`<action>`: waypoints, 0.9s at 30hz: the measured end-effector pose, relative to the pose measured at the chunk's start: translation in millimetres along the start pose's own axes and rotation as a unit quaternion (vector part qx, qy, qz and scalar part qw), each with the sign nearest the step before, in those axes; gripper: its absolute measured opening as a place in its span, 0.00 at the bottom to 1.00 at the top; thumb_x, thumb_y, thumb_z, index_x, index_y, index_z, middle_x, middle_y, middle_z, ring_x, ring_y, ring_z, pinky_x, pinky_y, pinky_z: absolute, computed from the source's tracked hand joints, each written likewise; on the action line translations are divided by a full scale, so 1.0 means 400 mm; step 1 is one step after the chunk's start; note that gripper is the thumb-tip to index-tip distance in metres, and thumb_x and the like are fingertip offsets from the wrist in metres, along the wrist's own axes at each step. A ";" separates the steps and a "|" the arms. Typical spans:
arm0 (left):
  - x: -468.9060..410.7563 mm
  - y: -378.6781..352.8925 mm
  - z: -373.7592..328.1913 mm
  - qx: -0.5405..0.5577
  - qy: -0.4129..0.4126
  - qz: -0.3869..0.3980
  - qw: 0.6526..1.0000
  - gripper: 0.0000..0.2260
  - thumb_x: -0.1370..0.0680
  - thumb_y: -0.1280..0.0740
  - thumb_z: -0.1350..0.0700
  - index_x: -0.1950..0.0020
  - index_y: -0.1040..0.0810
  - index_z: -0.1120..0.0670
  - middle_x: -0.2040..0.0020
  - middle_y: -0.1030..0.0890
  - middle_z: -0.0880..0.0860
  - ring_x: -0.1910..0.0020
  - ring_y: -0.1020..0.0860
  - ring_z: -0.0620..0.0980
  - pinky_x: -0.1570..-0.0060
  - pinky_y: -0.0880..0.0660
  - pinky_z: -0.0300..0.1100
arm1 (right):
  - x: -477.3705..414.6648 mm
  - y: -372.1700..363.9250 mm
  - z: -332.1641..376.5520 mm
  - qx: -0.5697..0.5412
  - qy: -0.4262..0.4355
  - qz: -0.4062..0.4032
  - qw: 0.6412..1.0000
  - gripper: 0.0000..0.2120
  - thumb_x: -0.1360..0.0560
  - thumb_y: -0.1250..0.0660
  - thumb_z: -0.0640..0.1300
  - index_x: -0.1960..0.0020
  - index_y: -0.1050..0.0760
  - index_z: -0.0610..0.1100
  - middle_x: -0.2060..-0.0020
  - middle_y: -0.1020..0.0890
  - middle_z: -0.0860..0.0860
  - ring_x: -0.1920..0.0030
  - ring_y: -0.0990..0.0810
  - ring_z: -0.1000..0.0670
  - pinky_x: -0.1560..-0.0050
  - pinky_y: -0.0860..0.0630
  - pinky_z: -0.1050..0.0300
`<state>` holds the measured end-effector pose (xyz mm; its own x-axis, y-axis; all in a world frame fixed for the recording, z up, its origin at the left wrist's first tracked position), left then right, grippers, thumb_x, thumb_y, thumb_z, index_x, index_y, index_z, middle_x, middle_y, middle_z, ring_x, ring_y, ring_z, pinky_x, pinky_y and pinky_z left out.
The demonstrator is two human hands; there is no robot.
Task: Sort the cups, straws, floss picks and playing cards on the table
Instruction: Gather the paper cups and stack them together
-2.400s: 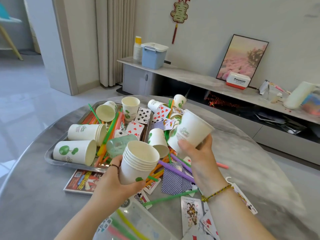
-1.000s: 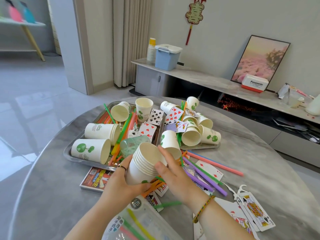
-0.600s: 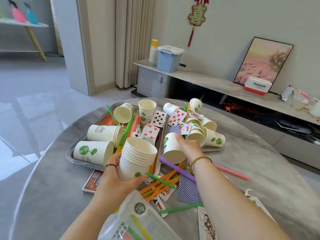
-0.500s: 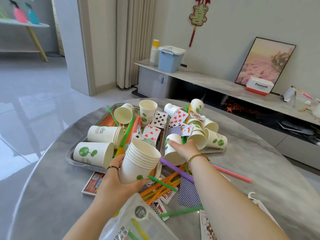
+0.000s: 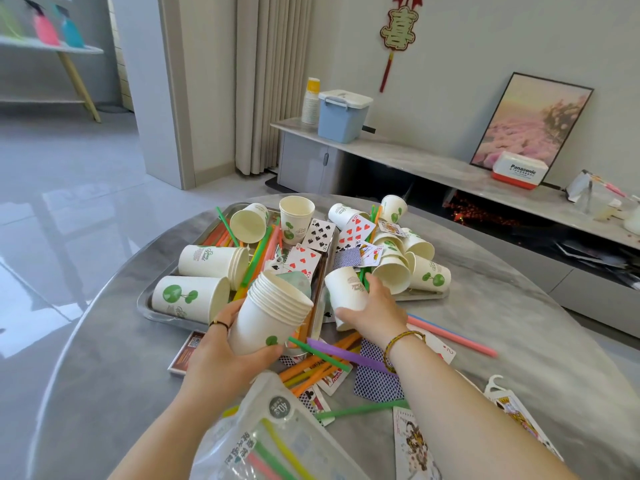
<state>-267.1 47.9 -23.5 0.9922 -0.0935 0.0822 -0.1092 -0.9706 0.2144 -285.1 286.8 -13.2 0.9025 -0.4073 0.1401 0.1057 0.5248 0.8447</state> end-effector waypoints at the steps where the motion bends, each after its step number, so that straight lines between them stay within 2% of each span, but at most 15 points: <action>1: 0.005 0.003 0.001 0.003 0.001 0.001 1.000 0.29 0.36 0.24 0.60 0.45 0.35 0.41 0.53 0.25 0.47 0.51 0.25 0.53 0.51 0.26 0.47 | 0.007 -0.010 -0.005 0.007 -0.001 0.016 1.000 0.41 0.32 0.31 0.54 0.27 0.49 0.47 0.31 0.35 0.48 0.32 0.35 0.44 0.33 0.37 0.45; 3: 0.016 0.005 -0.001 0.008 -0.003 0.009 1.000 0.28 0.35 0.25 0.62 0.46 0.35 0.41 0.54 0.26 0.45 0.52 0.26 0.50 0.59 0.28 0.41 | 0.019 -0.026 -0.011 0.004 -0.001 0.026 1.000 0.40 0.33 0.30 0.55 0.29 0.46 0.48 0.33 0.33 0.48 0.33 0.33 0.43 0.34 0.36 0.45; 6: 0.021 0.007 -0.009 0.006 -0.010 0.015 1.000 0.29 0.35 0.25 0.62 0.45 0.36 0.40 0.55 0.27 0.43 0.52 0.26 0.50 0.61 0.30 0.39 | 0.035 -0.010 -0.003 -0.004 0.006 -0.019 1.000 0.36 0.32 0.31 0.52 0.30 0.45 0.47 0.35 0.31 0.47 0.36 0.31 0.43 0.37 0.33 0.48; 7: 0.020 0.008 -0.011 0.002 -0.012 0.017 1.000 0.29 0.34 0.25 0.61 0.45 0.36 0.40 0.55 0.27 0.42 0.52 0.26 0.50 0.60 0.31 0.40 | 0.041 0.001 0.000 -0.044 0.006 -0.032 0.998 0.35 0.31 0.31 0.49 0.31 0.46 0.46 0.36 0.31 0.46 0.38 0.30 0.43 0.40 0.31 0.51; 9: 0.017 0.009 -0.013 -0.007 -0.011 0.021 1.000 0.29 0.34 0.25 0.61 0.44 0.36 0.41 0.55 0.26 0.44 0.52 0.26 0.50 0.57 0.31 0.41 | 0.055 0.025 0.007 -0.166 0.015 -0.032 0.985 0.32 0.30 0.31 0.42 0.33 0.46 0.43 0.40 0.32 0.45 0.46 0.29 0.46 0.54 0.28 0.58; 11: 0.013 0.011 -0.014 -0.010 -0.006 0.024 1.000 0.28 0.34 0.25 0.61 0.43 0.35 0.41 0.54 0.25 0.46 0.54 0.26 0.47 0.60 0.30 0.40 | 0.076 0.057 0.025 -0.264 0.040 -0.003 0.964 0.26 0.29 0.32 0.39 0.37 0.43 0.44 0.45 0.33 0.46 0.50 0.29 0.48 0.64 0.30 0.65; 13: 0.020 0.011 -0.020 -0.021 -0.005 0.033 0.999 0.28 0.34 0.26 0.61 0.42 0.35 0.42 0.53 0.25 0.47 0.57 0.27 0.43 0.64 0.31 0.34 | 0.104 0.090 0.046 -0.342 0.081 0.050 0.935 0.20 0.31 0.30 0.42 0.44 0.37 0.48 0.46 0.30 0.46 0.51 0.27 0.50 0.61 0.28 0.65; 15: 0.036 0.011 -0.033 -0.034 -0.011 0.045 0.998 0.28 0.34 0.26 0.61 0.42 0.35 0.41 0.53 0.26 0.47 0.58 0.28 0.41 0.68 0.33 0.29 | 0.148 0.125 0.077 -0.371 0.118 0.098 0.916 0.18 0.37 0.34 0.47 0.49 0.33 0.54 0.47 0.27 0.48 0.53 0.25 0.51 0.58 0.26 0.64; 17: 0.057 0.008 -0.056 -0.041 -0.028 0.055 0.997 0.27 0.34 0.26 0.61 0.45 0.35 0.39 0.56 0.26 0.43 0.60 0.29 0.38 0.71 0.32 0.27 | 0.189 0.148 0.109 -0.335 0.149 0.131 0.921 0.23 0.43 0.34 0.52 0.48 0.34 0.59 0.46 0.27 0.51 0.52 0.25 0.53 0.60 0.27 0.67; 19: 0.081 0.001 -0.081 -0.062 -0.049 0.071 0.994 0.28 0.34 0.25 0.61 0.47 0.36 0.37 0.56 0.27 0.40 0.60 0.28 0.37 0.70 0.32 0.26 | 0.226 0.156 0.150 -0.276 0.178 0.160 0.931 0.31 0.45 0.35 0.57 0.43 0.35 0.61 0.42 0.29 0.54 0.47 0.27 0.55 0.59 0.29 0.70; 21: 0.105 -0.004 -0.099 -0.066 -0.069 0.089 0.991 0.28 0.35 0.25 0.61 0.50 0.35 0.35 0.55 0.25 0.41 0.60 0.26 0.38 0.69 0.31 0.26 | 0.254 0.147 0.188 -0.190 0.200 0.180 0.944 0.34 0.38 0.35 0.56 0.33 0.40 0.58 0.43 0.31 0.57 0.49 0.30 0.60 0.57 0.31 0.72; 22: 0.115 -0.005 -0.104 -0.056 -0.078 0.097 0.991 0.29 0.36 0.25 0.63 0.51 0.34 0.35 0.55 0.25 0.42 0.61 0.24 0.37 0.68 0.30 0.25 | 0.263 0.138 0.203 -0.152 0.205 0.181 0.950 0.33 0.33 0.34 0.53 0.30 0.42 0.55 0.42 0.32 0.57 0.48 0.31 0.60 0.54 0.33 0.73; 24: 0.140 -0.009 -0.107 -0.035 -0.086 0.114 0.989 0.30 0.37 0.24 0.65 0.51 0.33 0.36 0.54 0.24 0.42 0.60 0.24 0.31 0.66 0.29 0.24 | 0.284 0.110 0.229 -0.120 0.203 0.189 0.953 0.28 0.25 0.36 0.49 0.28 0.44 0.53 0.33 0.34 0.53 0.40 0.34 0.57 0.43 0.36 0.67; 27: 0.177 -0.001 -0.104 0.003 -0.076 0.128 0.989 0.29 0.41 0.21 0.59 0.50 0.31 0.37 0.53 0.24 0.39 0.59 0.24 0.30 0.64 0.27 0.27 | 0.332 0.039 0.268 -0.135 0.201 0.219 0.945 0.27 0.23 0.42 0.51 0.26 0.46 0.51 0.27 0.41 0.50 0.29 0.40 0.53 0.33 0.41 0.59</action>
<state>-199.4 51.1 22.8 0.9298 -0.3677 -0.0143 -0.3577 -0.9121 0.2003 -208.4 160.6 74.2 0.9644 0.1811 0.1926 -0.2607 0.7715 0.5804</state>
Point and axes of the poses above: each hand's wrist, its own x-axis away from the middle knuckle, its own y-axis out of the back of the hand, z = x × y, the point moved 9 cm from there along -x, towards the middle knuckle
